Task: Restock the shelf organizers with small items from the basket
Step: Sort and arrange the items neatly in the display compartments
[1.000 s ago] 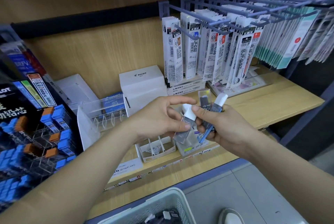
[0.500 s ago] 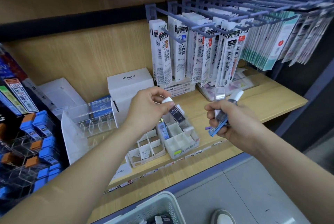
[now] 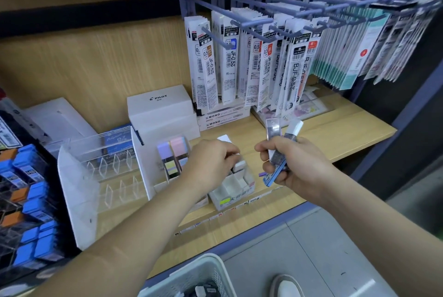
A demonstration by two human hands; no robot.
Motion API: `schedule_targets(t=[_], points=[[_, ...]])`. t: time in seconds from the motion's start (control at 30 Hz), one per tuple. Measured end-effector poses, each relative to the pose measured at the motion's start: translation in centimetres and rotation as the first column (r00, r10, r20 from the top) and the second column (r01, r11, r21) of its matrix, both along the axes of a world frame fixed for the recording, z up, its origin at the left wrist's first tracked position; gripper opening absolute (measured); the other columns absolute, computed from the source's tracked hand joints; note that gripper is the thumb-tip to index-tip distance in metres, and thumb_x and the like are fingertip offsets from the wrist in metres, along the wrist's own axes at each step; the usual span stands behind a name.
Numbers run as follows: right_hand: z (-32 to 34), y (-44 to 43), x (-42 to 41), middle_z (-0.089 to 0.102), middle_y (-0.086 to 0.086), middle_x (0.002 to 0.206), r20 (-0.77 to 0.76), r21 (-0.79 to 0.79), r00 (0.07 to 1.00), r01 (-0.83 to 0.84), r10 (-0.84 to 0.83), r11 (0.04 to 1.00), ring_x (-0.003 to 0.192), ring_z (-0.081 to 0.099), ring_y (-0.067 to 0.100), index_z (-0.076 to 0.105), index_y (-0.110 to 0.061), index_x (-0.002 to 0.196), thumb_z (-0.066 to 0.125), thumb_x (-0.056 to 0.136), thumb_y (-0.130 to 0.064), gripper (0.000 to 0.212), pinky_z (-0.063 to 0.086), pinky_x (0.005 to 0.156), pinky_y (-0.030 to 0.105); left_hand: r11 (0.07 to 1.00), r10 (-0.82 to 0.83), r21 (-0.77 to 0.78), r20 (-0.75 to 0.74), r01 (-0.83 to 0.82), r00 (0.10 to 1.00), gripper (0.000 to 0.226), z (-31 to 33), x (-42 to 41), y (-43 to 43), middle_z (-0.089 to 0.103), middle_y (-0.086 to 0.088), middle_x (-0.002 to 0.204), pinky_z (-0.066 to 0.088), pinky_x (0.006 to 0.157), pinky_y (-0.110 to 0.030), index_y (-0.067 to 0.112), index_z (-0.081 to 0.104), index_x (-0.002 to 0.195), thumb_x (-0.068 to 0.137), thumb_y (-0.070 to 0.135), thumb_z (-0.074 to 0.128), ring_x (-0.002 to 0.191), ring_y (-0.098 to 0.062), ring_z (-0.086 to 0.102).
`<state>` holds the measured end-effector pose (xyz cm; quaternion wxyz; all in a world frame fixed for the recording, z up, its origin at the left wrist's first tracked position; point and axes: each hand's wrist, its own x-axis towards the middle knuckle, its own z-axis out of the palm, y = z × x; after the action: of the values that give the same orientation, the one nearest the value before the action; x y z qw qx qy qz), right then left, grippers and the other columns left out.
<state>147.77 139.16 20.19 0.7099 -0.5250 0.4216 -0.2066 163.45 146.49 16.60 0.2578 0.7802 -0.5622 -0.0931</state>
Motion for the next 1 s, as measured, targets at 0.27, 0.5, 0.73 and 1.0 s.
schedule_targets(t=[0.27,0.5,0.73,1.0], points=[[-0.2,0.2,-0.1,0.062,0.007,0.068,-0.002,0.023,0.999,-0.053,0.053,0.998,0.050,0.046,0.016,0.065,-0.004,0.108,0.052,0.092,-0.010,0.022,0.028,0.046,0.024,0.989,-0.040,0.147,0.127,0.021,0.991,0.030,0.0,-0.4,-0.3,0.065,0.002,0.089,0.051,0.072,-0.032,0.029,0.061,0.102,0.080,0.050,0.063,0.085,-0.019,0.060],[0.2,0.3,-0.3,0.069,0.011,0.073,0.022,0.034,0.998,-0.064,0.063,0.997,0.049,0.045,0.017,0.048,-0.010,0.093,0.050,0.094,-0.008,0.003,0.027,0.050,0.027,1.000,0.024,-0.006,0.134,-0.023,0.991,0.019,0.4,0.0,-0.1,0.062,-0.002,0.094,0.047,0.078,-0.033,0.021,0.072,0.100,0.089,0.030,0.060,0.092,-0.022,0.058],[-0.1,0.5,-0.5,0.070,0.010,0.078,0.018,0.019,0.990,-0.143,0.143,0.990,0.052,0.048,0.016,0.055,-0.009,0.100,0.058,0.094,-0.011,0.007,0.034,0.046,0.023,0.994,0.100,-0.058,0.077,-0.095,0.992,0.014,0.1,0.5,-0.5,0.046,0.008,0.093,0.035,0.071,-0.021,0.023,0.069,0.100,0.086,0.026,0.066,0.085,-0.014,0.056],[0.2,1.2,0.0,0.069,0.011,0.081,-0.025,-0.015,0.937,-0.350,0.349,0.937,0.051,0.048,0.015,0.055,-0.009,0.091,0.061,0.091,-0.009,0.006,0.032,0.046,0.023,0.985,-0.157,-0.153,-0.555,0.085,0.817,0.019,5.7,0.6,-0.2,0.071,0.010,0.098,0.047,0.074,-0.013,0.022,0.072,0.105,0.089,0.030,0.064,0.082,0.005,0.061]])
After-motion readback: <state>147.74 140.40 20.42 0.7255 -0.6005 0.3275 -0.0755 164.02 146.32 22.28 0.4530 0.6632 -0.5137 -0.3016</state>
